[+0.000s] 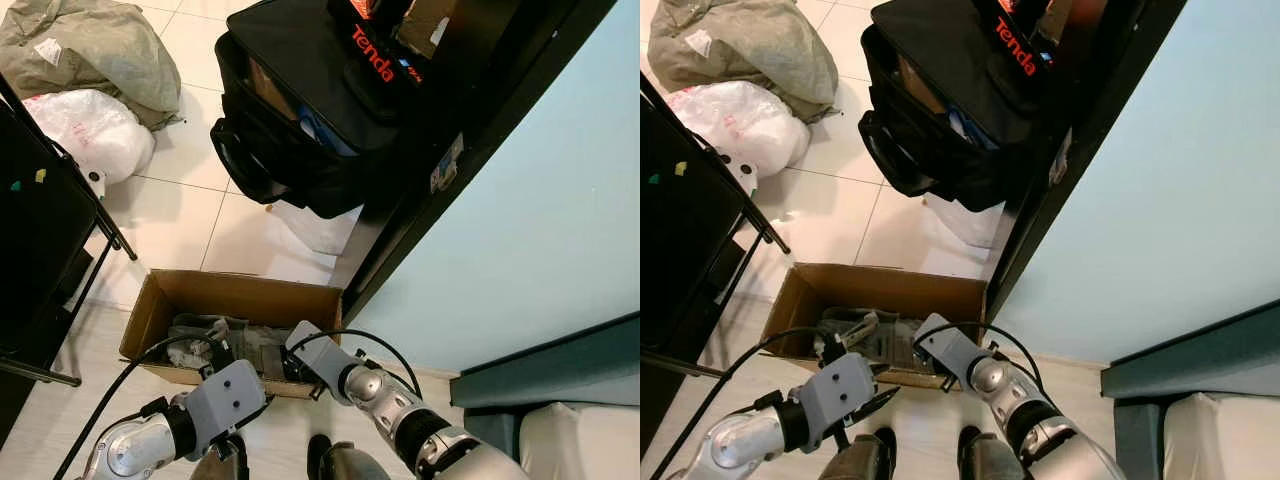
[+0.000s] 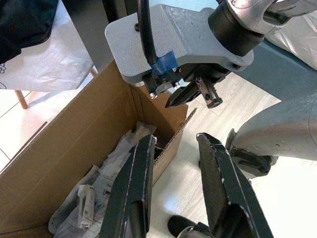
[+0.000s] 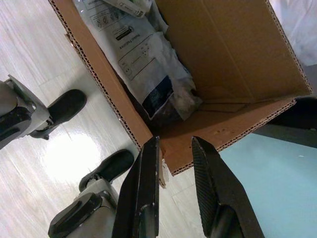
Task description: Clean up the room
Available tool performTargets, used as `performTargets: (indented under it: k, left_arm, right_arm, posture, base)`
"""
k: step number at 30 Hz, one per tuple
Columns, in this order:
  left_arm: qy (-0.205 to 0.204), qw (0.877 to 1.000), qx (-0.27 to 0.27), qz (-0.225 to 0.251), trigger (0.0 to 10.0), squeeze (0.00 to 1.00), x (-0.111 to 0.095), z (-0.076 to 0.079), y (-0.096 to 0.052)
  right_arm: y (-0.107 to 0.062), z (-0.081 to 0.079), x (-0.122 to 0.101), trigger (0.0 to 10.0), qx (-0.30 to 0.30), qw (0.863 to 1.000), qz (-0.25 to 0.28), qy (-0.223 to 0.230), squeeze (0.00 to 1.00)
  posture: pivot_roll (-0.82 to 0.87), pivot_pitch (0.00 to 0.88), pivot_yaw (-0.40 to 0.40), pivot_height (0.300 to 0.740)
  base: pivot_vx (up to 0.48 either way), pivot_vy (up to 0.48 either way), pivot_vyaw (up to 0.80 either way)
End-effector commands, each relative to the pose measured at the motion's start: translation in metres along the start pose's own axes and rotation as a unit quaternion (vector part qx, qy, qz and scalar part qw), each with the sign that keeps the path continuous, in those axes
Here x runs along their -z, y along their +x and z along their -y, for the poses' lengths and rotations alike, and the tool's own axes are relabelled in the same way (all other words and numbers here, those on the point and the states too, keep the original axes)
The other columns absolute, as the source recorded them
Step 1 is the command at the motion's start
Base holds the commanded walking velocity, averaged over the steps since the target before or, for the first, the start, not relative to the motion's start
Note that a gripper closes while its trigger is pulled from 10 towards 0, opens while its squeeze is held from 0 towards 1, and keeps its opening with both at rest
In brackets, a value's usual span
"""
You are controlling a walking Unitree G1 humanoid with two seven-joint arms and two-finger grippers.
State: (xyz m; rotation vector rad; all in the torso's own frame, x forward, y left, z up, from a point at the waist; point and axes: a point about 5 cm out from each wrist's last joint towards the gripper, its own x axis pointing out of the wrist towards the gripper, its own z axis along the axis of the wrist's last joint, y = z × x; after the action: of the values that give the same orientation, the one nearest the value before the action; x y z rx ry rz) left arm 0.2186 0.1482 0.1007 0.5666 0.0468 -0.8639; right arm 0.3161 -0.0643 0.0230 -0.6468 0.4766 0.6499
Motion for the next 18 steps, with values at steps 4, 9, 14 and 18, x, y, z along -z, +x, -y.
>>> performTargets:
  k: [4, 9, 14, 18]
  left_arm:
    - [-0.039, 0.996, -0.066, -0.048, 10.0, 0.0, 0.016, -0.002, 0.006]
    - [-0.109, 0.967, -0.193, -0.125, 10.0, 0.0, 0.036, -0.009, 0.021]
    - [-0.19, 0.935, -0.265, -0.139, 10.0, 0.0, 0.043, -0.01, 0.035]
    - [-0.201, 0.926, -0.28, -0.154, 10.0, 0.0, 0.047, -0.01, 0.038]
  right_arm:
    - [-0.002, 0.003, 0.008, 10.0, 0.005, 0.998, -0.003, 0.064, 0.0]
    - [-0.008, 0.025, 0.0, 10.0, 0.015, 0.986, 0.037, 0.16, 0.0]
    - [-0.017, 0.04, 0.005, 10.0, 0.068, 0.969, 0.071, 0.225, 0.0]
    - [-0.021, 0.043, 0.007, 10.0, 0.087, 0.963, 0.079, 0.242, 0.0]
  posture:
    - [0.12, 0.274, -0.114, 0.74]
    - [0.11, 0.149, -0.081, 0.74]
    - [0.09, 0.054, -0.053, 0.74]
    - [0.09, 0.054, -0.053, 0.74]
  base:
    - [0.0, 0.0, 0.0]
    - [0.0, 0.0, 0.0]
    - [0.0, 0.0, 0.0]
    - [0.0, 0.0, 0.0]
